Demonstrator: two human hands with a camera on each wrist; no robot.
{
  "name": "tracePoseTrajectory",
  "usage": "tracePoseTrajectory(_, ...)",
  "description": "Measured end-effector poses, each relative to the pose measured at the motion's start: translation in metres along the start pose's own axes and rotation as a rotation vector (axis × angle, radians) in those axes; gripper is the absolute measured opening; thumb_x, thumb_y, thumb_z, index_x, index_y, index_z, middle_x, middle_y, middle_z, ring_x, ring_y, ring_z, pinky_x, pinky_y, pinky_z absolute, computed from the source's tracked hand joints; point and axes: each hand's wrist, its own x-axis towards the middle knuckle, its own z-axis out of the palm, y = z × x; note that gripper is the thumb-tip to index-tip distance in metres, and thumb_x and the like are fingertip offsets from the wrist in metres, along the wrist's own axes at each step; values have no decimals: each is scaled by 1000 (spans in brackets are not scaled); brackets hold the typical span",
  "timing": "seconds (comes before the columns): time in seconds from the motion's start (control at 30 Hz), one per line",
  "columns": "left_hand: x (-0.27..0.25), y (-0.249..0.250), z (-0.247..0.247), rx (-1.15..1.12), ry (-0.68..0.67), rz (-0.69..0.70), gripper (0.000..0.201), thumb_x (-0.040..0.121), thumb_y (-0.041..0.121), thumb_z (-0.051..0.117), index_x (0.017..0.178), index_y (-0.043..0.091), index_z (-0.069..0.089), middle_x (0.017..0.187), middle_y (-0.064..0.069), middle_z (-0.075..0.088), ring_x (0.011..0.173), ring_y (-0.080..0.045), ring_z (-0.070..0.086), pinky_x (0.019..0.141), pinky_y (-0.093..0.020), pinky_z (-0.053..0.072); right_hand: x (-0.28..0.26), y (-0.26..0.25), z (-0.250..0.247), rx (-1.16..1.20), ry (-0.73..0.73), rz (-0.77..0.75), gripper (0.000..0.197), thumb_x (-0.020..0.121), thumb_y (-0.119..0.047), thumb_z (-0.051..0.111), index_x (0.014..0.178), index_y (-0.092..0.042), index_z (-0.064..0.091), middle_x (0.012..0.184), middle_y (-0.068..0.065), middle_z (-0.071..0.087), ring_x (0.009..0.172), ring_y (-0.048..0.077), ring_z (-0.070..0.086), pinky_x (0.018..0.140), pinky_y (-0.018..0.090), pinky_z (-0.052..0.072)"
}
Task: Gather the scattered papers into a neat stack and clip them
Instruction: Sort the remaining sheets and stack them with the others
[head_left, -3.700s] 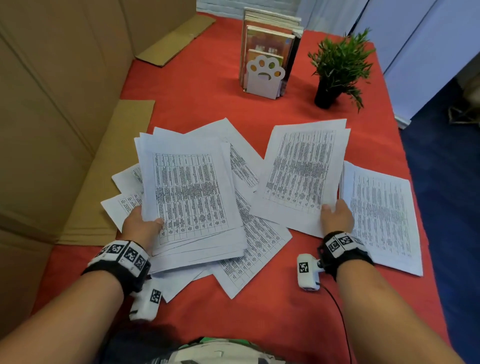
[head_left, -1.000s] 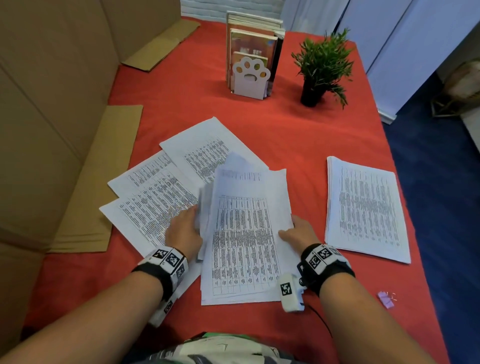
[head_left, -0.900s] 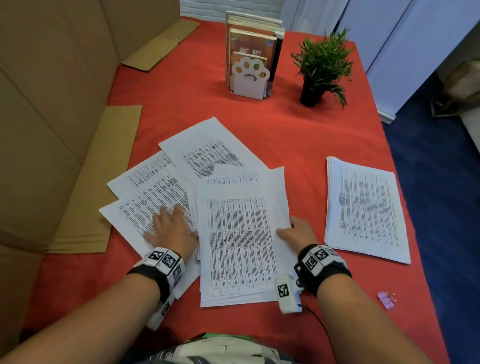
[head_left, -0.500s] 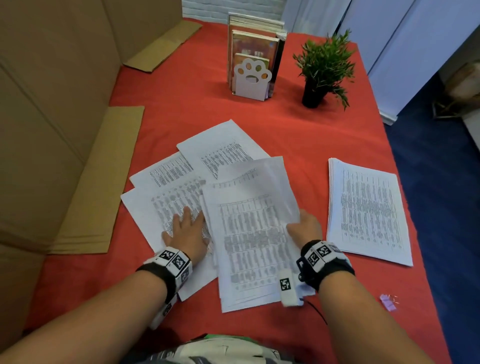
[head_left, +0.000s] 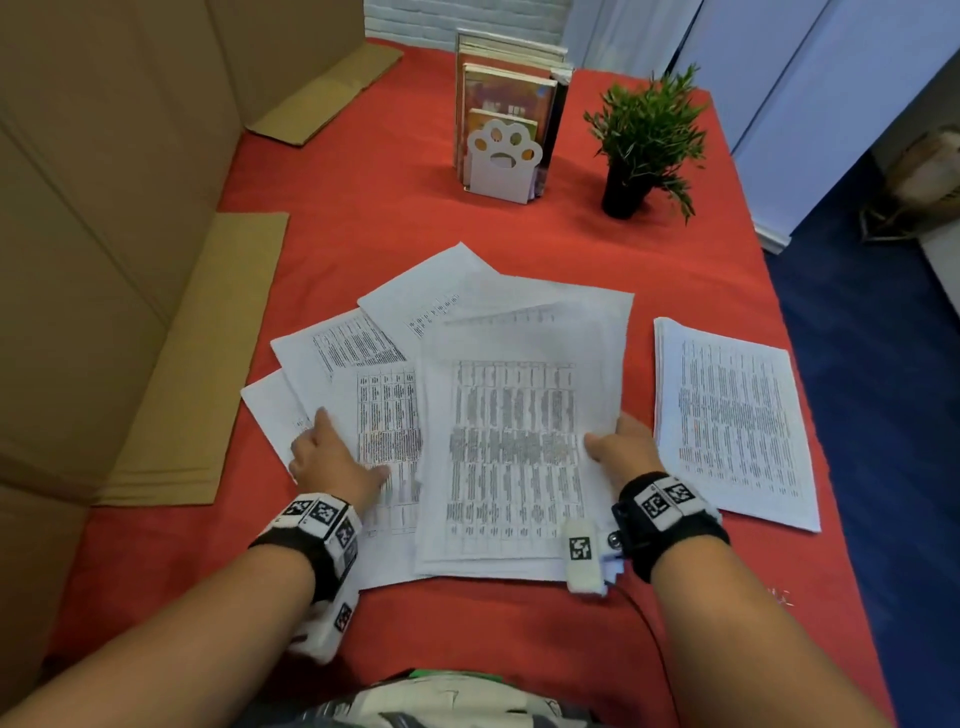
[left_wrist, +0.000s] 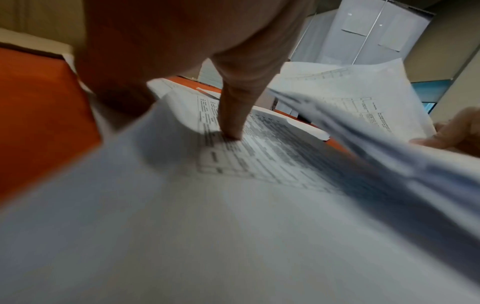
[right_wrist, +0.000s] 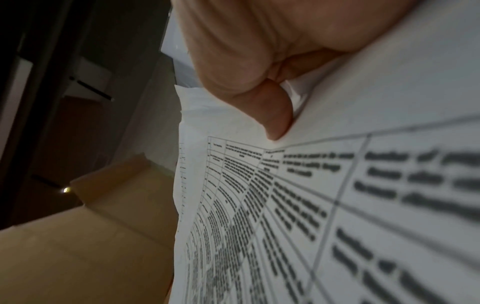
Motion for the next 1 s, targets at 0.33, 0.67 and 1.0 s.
tracePoseTrajectory(0.33,-5,-4,-7,-440,-13,36,44,88,22,61,128,10,46,124,-11,60,114,-29,57,96,-34,43,-9,-11,83,-110,-248,-162,27,88,-8,46,111,-9,61,109,15,68,98,31,65,91,44,52)
tracePoseTrajectory(0.67,16,-45,-29,-210,-112,13,22,84,-3,56,106,1,56,96,-18,62,91,-35,61,75,-35,49,65,-32,36,-516,82,-296,38,86,-9,55,123,-8,60,126,20,56,116,35,56,105,37,41)
tracePoseTrajectory(1.0,20,-33,-26,-42,39,-14,15,77,10,59,84,-2,62,104,-24,56,65,-27,55,49,-23,39,61,-20,39,-536,86,-21,41,85,-10,53,125,-2,48,124,21,58,110,38,58,83,33,46)
